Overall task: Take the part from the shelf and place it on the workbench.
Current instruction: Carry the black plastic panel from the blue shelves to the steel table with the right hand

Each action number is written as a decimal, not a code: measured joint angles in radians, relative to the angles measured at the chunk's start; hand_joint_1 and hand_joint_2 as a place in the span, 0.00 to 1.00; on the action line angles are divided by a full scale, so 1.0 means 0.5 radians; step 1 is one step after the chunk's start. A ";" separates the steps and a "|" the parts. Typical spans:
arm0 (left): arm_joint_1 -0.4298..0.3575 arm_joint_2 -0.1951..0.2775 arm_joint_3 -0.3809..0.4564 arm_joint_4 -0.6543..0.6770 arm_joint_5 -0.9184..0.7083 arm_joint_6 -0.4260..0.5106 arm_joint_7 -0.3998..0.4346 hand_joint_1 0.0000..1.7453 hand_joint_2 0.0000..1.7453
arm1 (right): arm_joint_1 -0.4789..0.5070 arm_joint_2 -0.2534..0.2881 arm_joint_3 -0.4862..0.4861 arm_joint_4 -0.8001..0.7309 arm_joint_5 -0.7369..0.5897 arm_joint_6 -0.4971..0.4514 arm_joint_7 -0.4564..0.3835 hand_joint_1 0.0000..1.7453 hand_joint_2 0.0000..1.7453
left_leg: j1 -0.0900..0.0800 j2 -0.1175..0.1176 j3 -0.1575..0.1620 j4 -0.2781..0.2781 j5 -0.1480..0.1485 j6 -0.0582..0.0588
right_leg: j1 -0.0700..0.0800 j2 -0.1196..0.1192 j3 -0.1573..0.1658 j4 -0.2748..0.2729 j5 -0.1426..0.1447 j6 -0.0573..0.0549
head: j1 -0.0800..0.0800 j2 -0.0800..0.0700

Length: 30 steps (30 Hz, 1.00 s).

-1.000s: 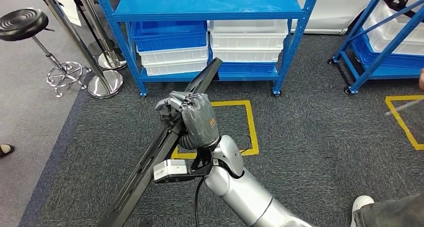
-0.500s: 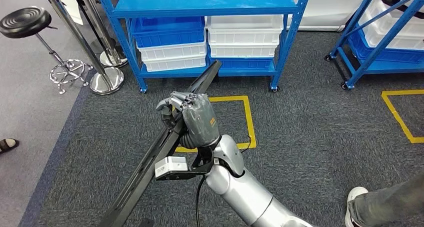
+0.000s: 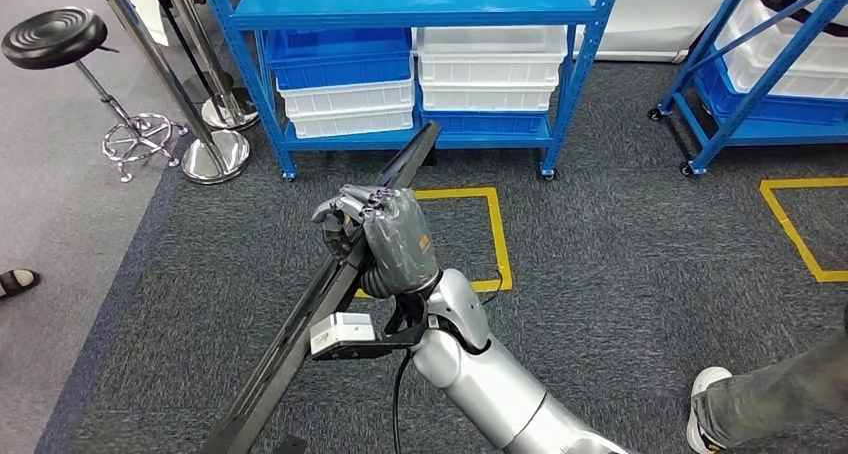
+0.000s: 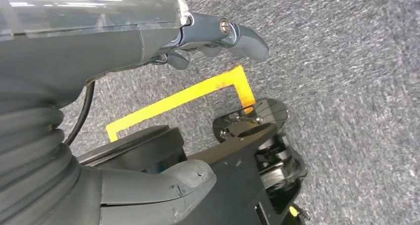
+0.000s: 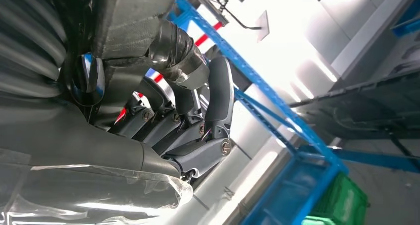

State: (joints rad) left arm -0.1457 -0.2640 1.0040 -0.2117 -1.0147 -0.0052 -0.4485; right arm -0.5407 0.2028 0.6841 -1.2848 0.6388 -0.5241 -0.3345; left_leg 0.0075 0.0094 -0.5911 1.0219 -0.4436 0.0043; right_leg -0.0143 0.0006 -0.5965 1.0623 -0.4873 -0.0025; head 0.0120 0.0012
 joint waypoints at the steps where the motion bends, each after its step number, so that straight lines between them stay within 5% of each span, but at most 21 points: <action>1: 0.001 0.000 0.000 0.000 0.000 -0.001 0.011 0.00 1.00 | 0.000 0.000 0.000 0.000 0.000 0.001 0.000 1.00 1.00 | 0.002 0.000 -0.007 0.004 0.007 -0.012 | 0.003 0.002 -0.009 0.001 0.010 -0.013 | 0.000 0.000; 4: 0.004 0.001 0.000 0.000 0.000 -0.003 0.041 0.00 1.00 | -0.005 0.002 0.000 0.001 0.000 0.005 -0.001 1.00 1.00 | 0.011 -0.002 -0.044 0.071 -0.057 -0.044 | -0.003 -0.003 -0.032 -0.012 0.044 -0.058 | 0.000 0.001; 7: 0.004 0.001 0.000 0.000 0.000 -0.009 0.052 0.00 1.00 | -0.007 0.008 0.000 0.005 0.000 0.007 -0.001 1.00 1.00 | 0.016 -0.004 -0.165 0.423 -0.294 -0.068 | 0.001 -0.010 -0.077 -0.016 0.081 -0.080 | 0.000 0.000; 9: 0.005 0.001 0.000 0.000 0.000 -0.015 0.056 0.00 1.00 | -0.007 0.009 0.000 0.012 0.000 0.006 -0.001 1.00 1.00 | 0.017 -0.004 -0.184 0.560 -0.356 -0.068 | 0.009 -0.012 -0.113 -0.014 0.108 -0.081 | 0.000 0.000; 10: 0.004 0.001 0.000 0.000 0.000 -0.017 0.057 0.00 1.00 | -0.007 0.009 0.000 0.015 0.000 0.006 -0.001 1.00 1.00 | 0.016 -0.004 -0.135 0.511 -0.333 -0.062 | 0.012 -0.011 -0.129 -0.014 0.123 -0.080 | 0.000 0.001; 13: -0.003 0.002 0.000 0.000 0.001 -0.020 0.058 0.00 1.00 | -0.013 0.014 -0.001 0.016 0.000 0.006 0.000 1.00 1.00 | 0.005 -0.005 0.138 0.085 -0.205 -0.027 | 0.018 -0.007 -0.161 -0.017 0.167 -0.068 | 0.000 0.001; 15: -0.009 0.003 0.000 0.000 0.001 -0.022 0.058 0.00 1.00 | -0.019 0.020 -0.001 0.016 0.000 0.005 -0.001 1.00 1.00 | -0.011 -0.006 0.208 -0.056 -0.174 -0.008 | 0.016 -0.009 -0.170 -0.026 0.198 -0.045 | 0.000 0.001; 18: -0.005 0.002 0.000 0.000 0.001 -0.023 0.058 0.00 1.00 | -0.021 0.023 -0.002 0.017 -0.001 0.005 -0.001 1.00 1.00 | -0.014 -0.002 0.182 -0.077 -0.111 0.024 | 0.015 -0.010 -0.177 -0.046 0.229 -0.006 | 0.001 0.000; 20: -0.006 0.001 0.000 0.000 0.001 -0.023 0.058 0.00 1.00 | -0.024 0.020 -0.002 0.017 -0.001 0.005 0.000 1.00 1.00 | -0.003 0.007 0.148 -0.107 -0.051 0.055 | 0.018 -0.003 -0.216 0.034 0.117 0.009 | 0.002 0.001; 22: -0.009 0.000 0.000 0.000 0.001 -0.022 0.048 0.00 1.00 | -0.024 0.018 -0.003 0.019 -0.001 0.004 0.000 1.00 1.00 | -0.001 0.010 0.093 -0.111 -0.008 0.073 | 0.015 -0.001 -0.281 0.265 -0.077 0.018 | 0.002 0.001; 24: -0.008 -0.001 0.000 0.000 0.001 -0.018 0.034 0.00 1.00 | -0.021 0.014 -0.003 0.025 -0.001 0.004 0.000 1.00 1.00 | -0.002 0.012 0.038 -0.102 0.027 0.070 | 0.013 -0.002 -0.311 0.474 -0.143 0.027 | 0.002 0.000; 25: -0.007 -0.001 0.000 0.000 0.001 -0.016 0.030 0.00 1.00 | -0.021 0.012 -0.003 0.028 -0.001 0.004 0.000 1.00 1.00 | -0.002 0.013 0.013 -0.094 0.041 0.066 | 0.012 -0.002 -0.282 0.490 -0.116 0.029 | 0.002 0.000; 27: -0.007 -0.001 -0.001 0.000 0.001 -0.014 0.025 0.00 1.00 | -0.022 0.008 -0.003 0.032 -0.001 0.004 0.000 1.00 1.00 | -0.002 0.012 -0.032 -0.067 0.060 0.056 | 0.008 -0.003 -0.114 0.299 -0.035 0.023 | 0.002 0.000; 30: -0.008 -0.002 -0.002 0.000 0.000 -0.012 0.019 0.00 1.00 | -0.028 0.009 -0.003 0.032 0.002 0.003 -0.001 1.00 1.00 | -0.009 0.010 -0.076 -0.023 0.075 0.030 | 0.017 -0.003 0.112 -0.037 -0.062 -0.001 | 0.001 0.000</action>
State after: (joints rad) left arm -0.1497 -0.2651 1.0030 -0.2117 -1.0145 -0.0113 -0.4388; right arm -0.5548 0.2074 0.6825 -1.2687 0.6396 -0.5226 -0.3350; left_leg 0.0032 0.0143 -0.6290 1.0102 -0.4060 0.0194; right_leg -0.0060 -0.0008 -0.5406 1.0437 -0.5182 -0.0031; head 0.0128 0.0013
